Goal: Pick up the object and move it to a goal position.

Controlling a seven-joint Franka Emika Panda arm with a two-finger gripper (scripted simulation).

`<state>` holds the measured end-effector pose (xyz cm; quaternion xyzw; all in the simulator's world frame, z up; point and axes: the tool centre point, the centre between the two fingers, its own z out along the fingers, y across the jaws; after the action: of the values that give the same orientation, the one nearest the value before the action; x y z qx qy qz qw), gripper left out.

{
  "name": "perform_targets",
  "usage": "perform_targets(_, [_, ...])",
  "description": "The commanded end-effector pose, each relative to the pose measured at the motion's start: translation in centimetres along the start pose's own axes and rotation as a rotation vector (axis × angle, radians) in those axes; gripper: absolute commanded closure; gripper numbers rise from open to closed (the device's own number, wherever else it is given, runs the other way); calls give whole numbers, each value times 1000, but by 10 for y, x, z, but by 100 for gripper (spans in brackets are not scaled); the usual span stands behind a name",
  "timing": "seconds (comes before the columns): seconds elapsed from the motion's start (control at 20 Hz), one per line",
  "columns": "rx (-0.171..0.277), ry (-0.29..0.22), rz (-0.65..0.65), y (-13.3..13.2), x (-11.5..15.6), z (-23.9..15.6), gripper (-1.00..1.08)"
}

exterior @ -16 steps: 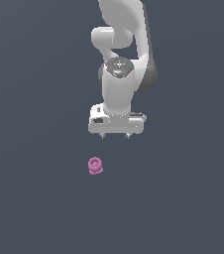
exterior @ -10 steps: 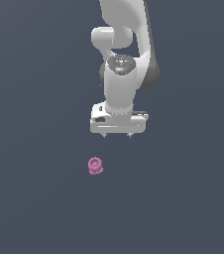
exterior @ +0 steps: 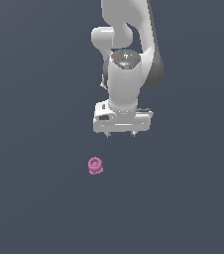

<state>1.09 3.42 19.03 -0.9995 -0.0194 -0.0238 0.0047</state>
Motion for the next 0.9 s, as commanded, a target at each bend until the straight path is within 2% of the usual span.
perform_targets(0.0, [-1,-2,-5,4,2,3,-92])
perform_targets(0.35, [-5,-13,-48,28,19,24,-92])
perform_targets(0.85, [-6,-38,-145,87,46,77,-92])
